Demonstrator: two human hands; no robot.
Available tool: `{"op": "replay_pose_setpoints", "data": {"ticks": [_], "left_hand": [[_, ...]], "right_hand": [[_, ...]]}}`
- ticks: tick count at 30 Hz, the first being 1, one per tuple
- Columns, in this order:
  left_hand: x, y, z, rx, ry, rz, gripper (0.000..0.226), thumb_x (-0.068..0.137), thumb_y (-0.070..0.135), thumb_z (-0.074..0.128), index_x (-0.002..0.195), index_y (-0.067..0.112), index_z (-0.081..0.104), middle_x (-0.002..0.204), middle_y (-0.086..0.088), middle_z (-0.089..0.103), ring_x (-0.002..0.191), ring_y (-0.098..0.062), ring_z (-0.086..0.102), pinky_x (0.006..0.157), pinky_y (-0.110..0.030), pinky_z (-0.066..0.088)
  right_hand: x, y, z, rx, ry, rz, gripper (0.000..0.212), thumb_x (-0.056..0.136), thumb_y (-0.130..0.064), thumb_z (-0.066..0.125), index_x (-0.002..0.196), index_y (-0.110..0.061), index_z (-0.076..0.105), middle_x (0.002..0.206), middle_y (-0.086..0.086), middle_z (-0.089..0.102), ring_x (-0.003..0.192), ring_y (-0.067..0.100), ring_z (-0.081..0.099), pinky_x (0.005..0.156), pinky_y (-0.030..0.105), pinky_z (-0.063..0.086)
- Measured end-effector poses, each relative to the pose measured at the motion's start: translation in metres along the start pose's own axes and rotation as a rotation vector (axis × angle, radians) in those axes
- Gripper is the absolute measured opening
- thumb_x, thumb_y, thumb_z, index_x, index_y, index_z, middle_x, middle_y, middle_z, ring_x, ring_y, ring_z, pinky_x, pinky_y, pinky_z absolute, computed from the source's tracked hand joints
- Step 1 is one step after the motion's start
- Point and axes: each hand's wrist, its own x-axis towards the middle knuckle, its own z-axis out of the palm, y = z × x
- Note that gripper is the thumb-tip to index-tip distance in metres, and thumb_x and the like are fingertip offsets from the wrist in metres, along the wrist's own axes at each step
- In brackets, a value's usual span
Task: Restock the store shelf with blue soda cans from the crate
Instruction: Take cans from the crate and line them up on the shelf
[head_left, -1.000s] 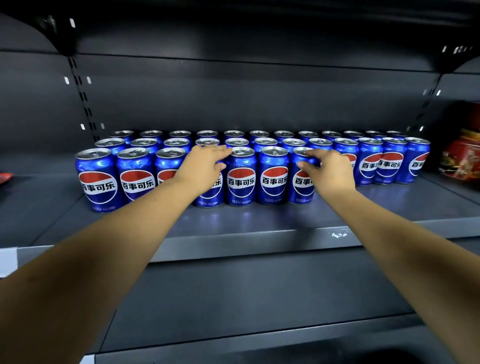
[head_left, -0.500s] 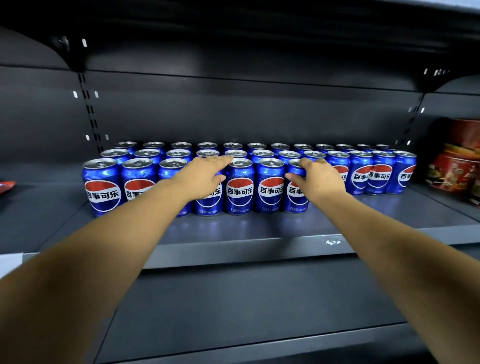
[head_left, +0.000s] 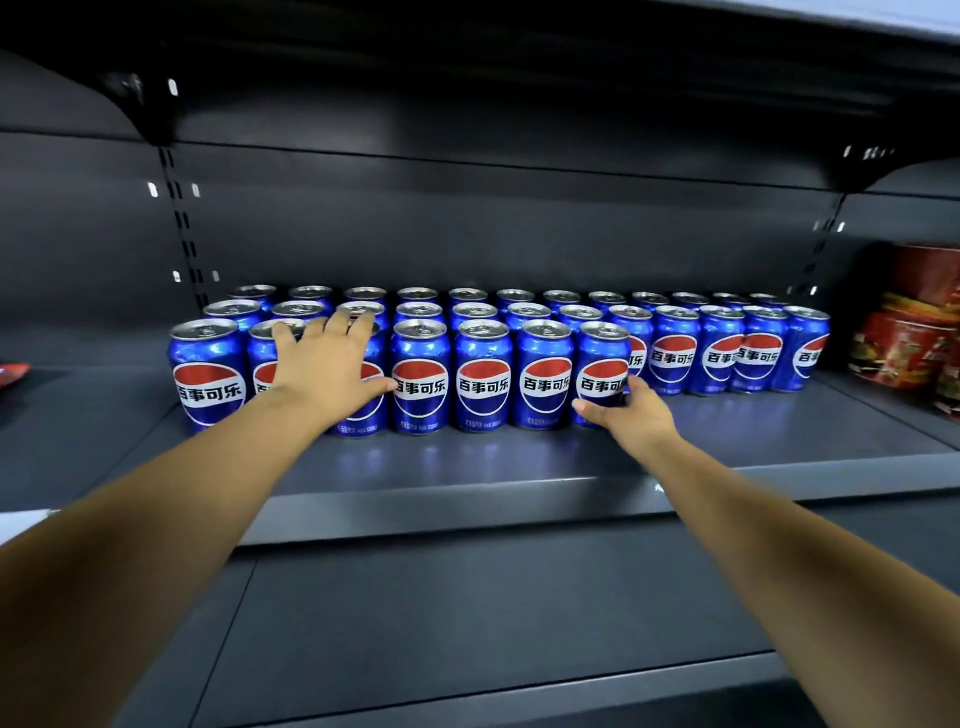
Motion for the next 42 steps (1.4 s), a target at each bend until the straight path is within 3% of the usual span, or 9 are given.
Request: {"op": "replay_pose_setpoints", "data": {"ticks": [5,9,17,23,27,30,32,36,42], "left_hand": [[-0.003,-0.021,-0.006,-0.345,0.237,0.014,0.095,0.075,0.050,0.069,0.149,0.017,0.020,0.156,-0.005,0.019,0.143,-0.023,0.016,0.110,-0.057,0.015],[-0.014,-0.075,-0.004,-0.572,0.394,-0.178,0.103,0.066,0.038,0.082,0.146,0.008,0.026,0.150,-0.015,0.029,0.138,-0.033,0.025,0.113,-0.048,0.022],[-0.032,-0.107,0.002,-0.813,0.338,-0.296,0.106,0.066,0.003,0.082,0.149,0.007,0.017,0.154,-0.012,0.019,0.142,-0.023,0.019,0.115,-0.029,0.017],[-0.032,-0.117,0.017,-0.599,0.289,-0.250,0.072,0.076,-0.008,0.066,0.141,0.002,0.038,0.148,-0.017,0.036,0.139,-0.028,0.029,0.115,-0.029,0.018],[-0.032,-0.127,0.018,-0.738,0.311,-0.257,0.094,0.072,-0.005,0.075,0.149,0.009,0.023,0.154,-0.009,0.025,0.142,-0.021,0.023,0.116,-0.029,0.019],[-0.040,-0.131,0.025,-1.014,0.193,-0.466,0.108,0.070,-0.010,0.074,0.151,0.015,0.008,0.154,-0.004,0.023,0.141,-0.019,0.025,0.111,-0.033,0.028],[-0.049,-0.132,0.036,-1.202,0.070,-0.555,0.097,0.071,-0.018,0.068,0.149,0.008,0.017,0.145,-0.009,0.038,0.130,-0.022,0.042,0.101,-0.033,0.037],[-0.058,-0.133,0.045,-1.228,-0.007,-0.544,0.054,0.074,-0.021,0.061,0.125,-0.005,0.052,0.118,-0.014,0.059,0.087,-0.018,0.058,0.090,-0.032,0.041],[-0.058,-0.136,0.046,-1.256,0.000,-0.519,0.047,0.074,-0.018,0.065,0.119,-0.004,0.057,0.117,-0.019,0.061,0.097,-0.023,0.057,0.094,-0.035,0.043]], "right_hand": [[-0.001,0.003,0.002,0.039,0.001,0.004,0.086,0.070,-0.017,0.083,0.139,-0.013,0.032,0.134,0.004,0.053,0.122,0.022,0.051,0.091,0.027,0.038],[-0.001,0.005,0.004,0.056,0.041,-0.004,0.094,0.067,-0.012,0.084,0.141,-0.012,0.026,0.137,0.005,0.051,0.125,0.023,0.049,0.097,0.032,0.039],[0.004,0.006,0.008,0.040,0.075,0.021,0.081,0.071,-0.015,0.081,0.139,-0.010,0.037,0.135,0.006,0.053,0.123,0.025,0.051,0.096,0.032,0.040],[0.001,0.005,0.009,-0.002,0.079,-0.007,0.073,0.074,-0.014,0.079,0.136,-0.010,0.039,0.134,0.008,0.053,0.123,0.027,0.049,0.095,0.033,0.039],[0.002,0.005,0.010,-0.012,0.077,0.000,0.074,0.075,-0.015,0.079,0.136,-0.009,0.038,0.136,0.009,0.051,0.125,0.028,0.048,0.098,0.035,0.039],[0.004,0.005,0.010,-0.013,0.083,0.009,0.073,0.074,-0.015,0.079,0.135,-0.010,0.039,0.136,0.009,0.052,0.124,0.028,0.048,0.098,0.035,0.040],[0.006,0.005,0.010,-0.013,0.091,0.020,0.072,0.074,-0.015,0.079,0.134,-0.010,0.041,0.135,0.009,0.053,0.123,0.028,0.049,0.098,0.036,0.040],[0.008,0.005,0.011,-0.048,0.108,0.035,0.067,0.074,-0.016,0.079,0.132,-0.008,0.047,0.134,0.010,0.054,0.123,0.029,0.049,0.098,0.036,0.039],[0.007,0.006,0.011,-0.056,0.143,0.044,0.070,0.072,-0.019,0.081,0.132,-0.007,0.049,0.133,0.011,0.055,0.122,0.029,0.050,0.094,0.033,0.039]]}}
